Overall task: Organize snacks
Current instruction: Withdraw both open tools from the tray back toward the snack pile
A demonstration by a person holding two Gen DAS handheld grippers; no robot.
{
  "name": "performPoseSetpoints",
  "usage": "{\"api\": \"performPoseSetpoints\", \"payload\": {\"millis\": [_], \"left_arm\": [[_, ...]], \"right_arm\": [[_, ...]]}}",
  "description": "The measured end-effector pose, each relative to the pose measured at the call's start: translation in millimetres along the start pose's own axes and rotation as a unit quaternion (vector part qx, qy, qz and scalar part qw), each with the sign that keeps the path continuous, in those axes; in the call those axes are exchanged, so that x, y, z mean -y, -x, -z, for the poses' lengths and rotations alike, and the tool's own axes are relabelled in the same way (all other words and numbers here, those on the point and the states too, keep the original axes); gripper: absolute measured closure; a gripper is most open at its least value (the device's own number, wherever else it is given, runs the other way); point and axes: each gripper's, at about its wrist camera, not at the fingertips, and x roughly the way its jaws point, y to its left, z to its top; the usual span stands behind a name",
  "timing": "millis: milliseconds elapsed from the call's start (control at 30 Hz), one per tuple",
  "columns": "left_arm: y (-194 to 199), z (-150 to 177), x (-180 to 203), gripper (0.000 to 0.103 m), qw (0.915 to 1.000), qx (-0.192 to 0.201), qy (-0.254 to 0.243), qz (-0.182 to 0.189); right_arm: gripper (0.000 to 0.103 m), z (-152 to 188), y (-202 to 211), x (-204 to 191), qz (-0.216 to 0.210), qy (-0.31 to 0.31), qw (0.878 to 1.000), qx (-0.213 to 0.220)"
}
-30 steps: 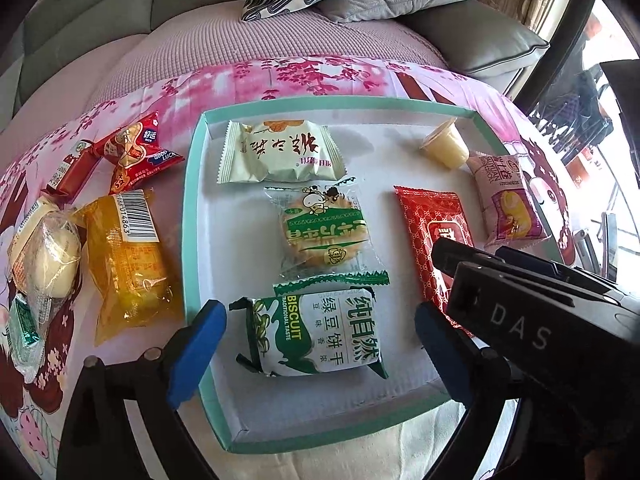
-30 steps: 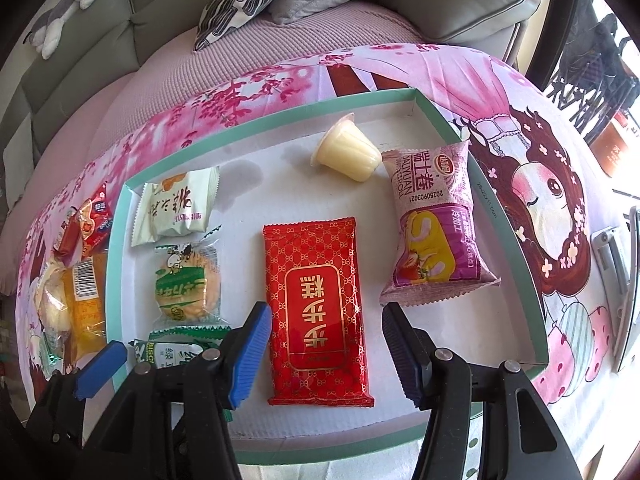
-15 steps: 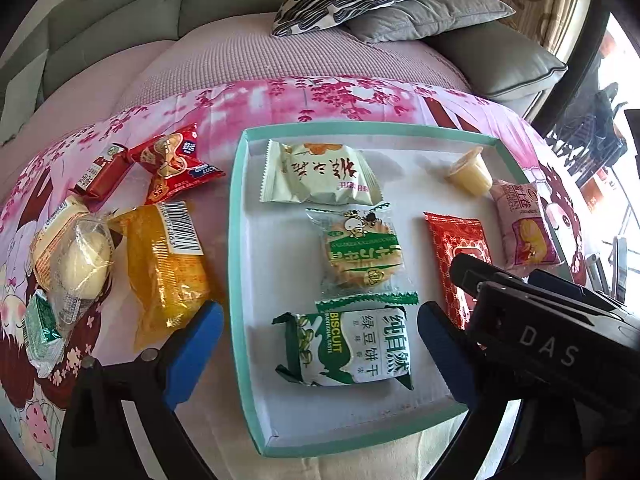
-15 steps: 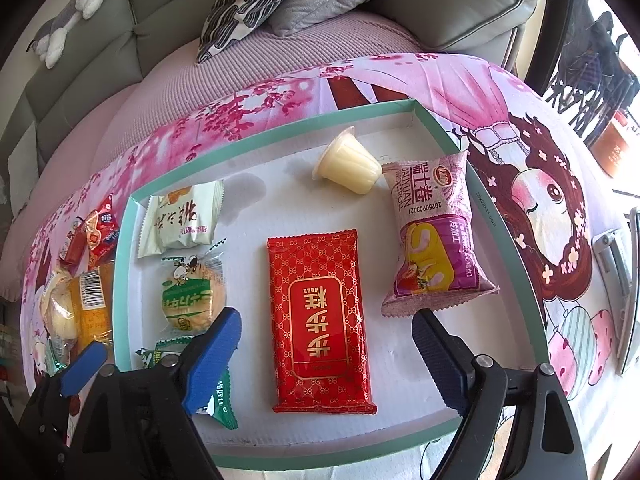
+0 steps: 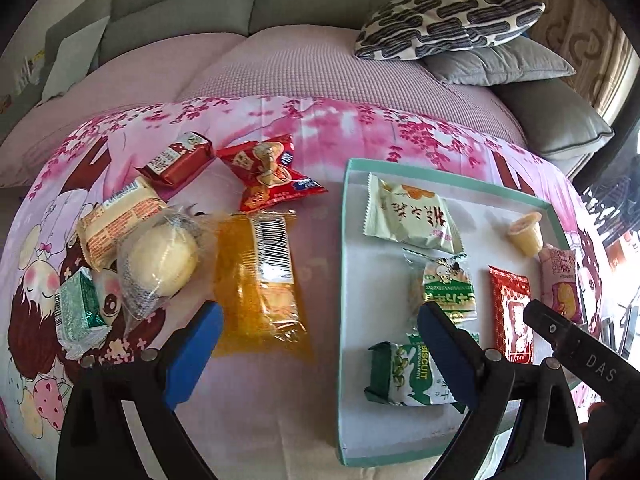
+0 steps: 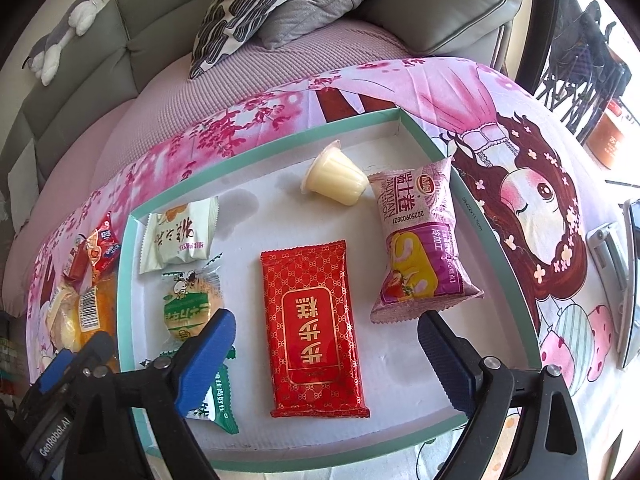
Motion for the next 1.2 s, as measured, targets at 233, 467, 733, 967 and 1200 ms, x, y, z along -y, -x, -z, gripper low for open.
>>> {"api": "performPoseSetpoints", "payload": {"millis": [233, 467, 733, 967, 1200], "left_arm": [[7.6, -5.7, -17.9, 0.005, 0.9994, 0.016, 0.028, -0.015], [7.9, -6.5, -24.3, 0.005, 0.9989, 0.016, 0.037, -0.023], [8.9, -6.1, -25.4, 0.005, 0.9988, 0.020, 0.037, -0.027], [13.8, -8.5, -30.7, 0.005, 0.9979, 0.038, 0.049, -0.020], [20.1, -11.4, -40.2, 0.005, 0.9964, 0.061, 0.056, -0.020]], "right_arm": [[0.009, 3.0, 0.9, -11.5, -0.005, 0.020, 1.000, -0.001], [0.004, 4.3, -0.2, -17.2, -0.009, 0.030, 1.000, -0.001], [0.000, 3.9, 1.9, -24.1, -0.026, 0.045, 0.999, 0.007], [0.000, 6.3, 10.9, -35.8, -0.043, 0.078, 0.995, 0.047], [0.000, 9.2, 13.3, -46.9, -0.056, 0.104, 0.990, 0.074]]}}
